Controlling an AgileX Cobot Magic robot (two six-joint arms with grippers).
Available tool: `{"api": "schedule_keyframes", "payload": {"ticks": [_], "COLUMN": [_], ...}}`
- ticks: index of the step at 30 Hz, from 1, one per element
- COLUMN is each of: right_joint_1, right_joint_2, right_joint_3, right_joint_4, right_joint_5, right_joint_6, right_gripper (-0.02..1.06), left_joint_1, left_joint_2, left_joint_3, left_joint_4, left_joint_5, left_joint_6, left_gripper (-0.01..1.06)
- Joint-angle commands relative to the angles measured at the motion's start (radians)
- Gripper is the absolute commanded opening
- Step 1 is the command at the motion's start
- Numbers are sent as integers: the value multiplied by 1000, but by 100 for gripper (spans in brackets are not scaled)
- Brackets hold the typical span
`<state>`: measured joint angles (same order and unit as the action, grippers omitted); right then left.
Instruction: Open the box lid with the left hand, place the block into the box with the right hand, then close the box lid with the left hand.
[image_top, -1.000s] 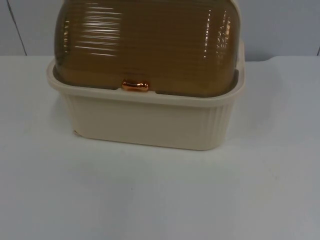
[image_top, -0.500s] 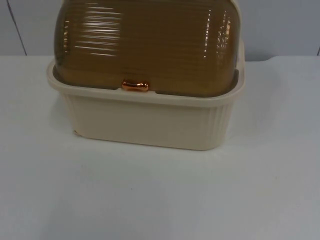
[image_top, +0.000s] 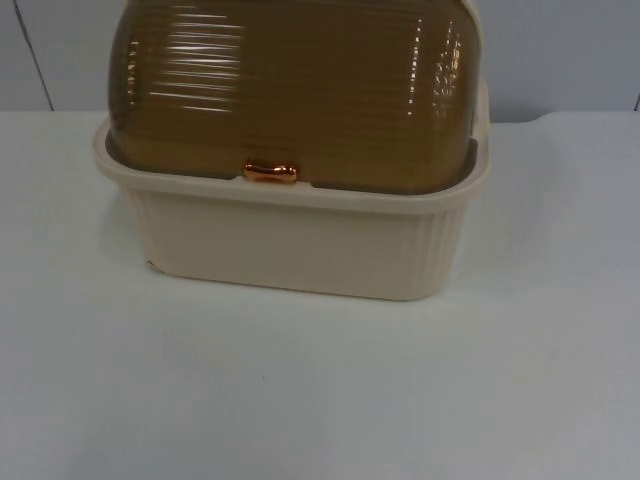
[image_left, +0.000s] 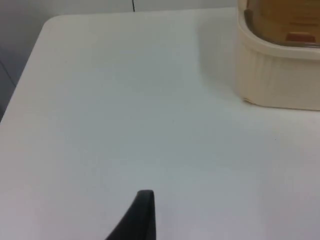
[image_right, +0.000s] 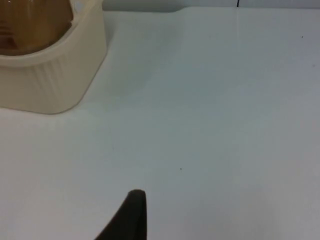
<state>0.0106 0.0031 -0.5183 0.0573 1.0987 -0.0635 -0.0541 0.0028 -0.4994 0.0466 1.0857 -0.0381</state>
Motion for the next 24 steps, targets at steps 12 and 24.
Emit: {"api": "schedule_keyframes", "payload": {"ticks": [12, 24], "right_joint_1": [0, 0], "right_joint_2": [-3, -3], "right_joint_3": [5, 3], "right_joint_4": [-2, -2], "right_joint_5": [-20, -20], "right_joint_6": [2, 3], "right_gripper": [105, 105], "left_joint_1": [-5, 0], "left_joint_2": [-3, -3], "left_joint_3": [5, 5], "left_joint_4": [-12, 36], "left_joint_5": [-11, -11], "left_joint_6": [11, 12], "left_gripper": [105, 105]}}
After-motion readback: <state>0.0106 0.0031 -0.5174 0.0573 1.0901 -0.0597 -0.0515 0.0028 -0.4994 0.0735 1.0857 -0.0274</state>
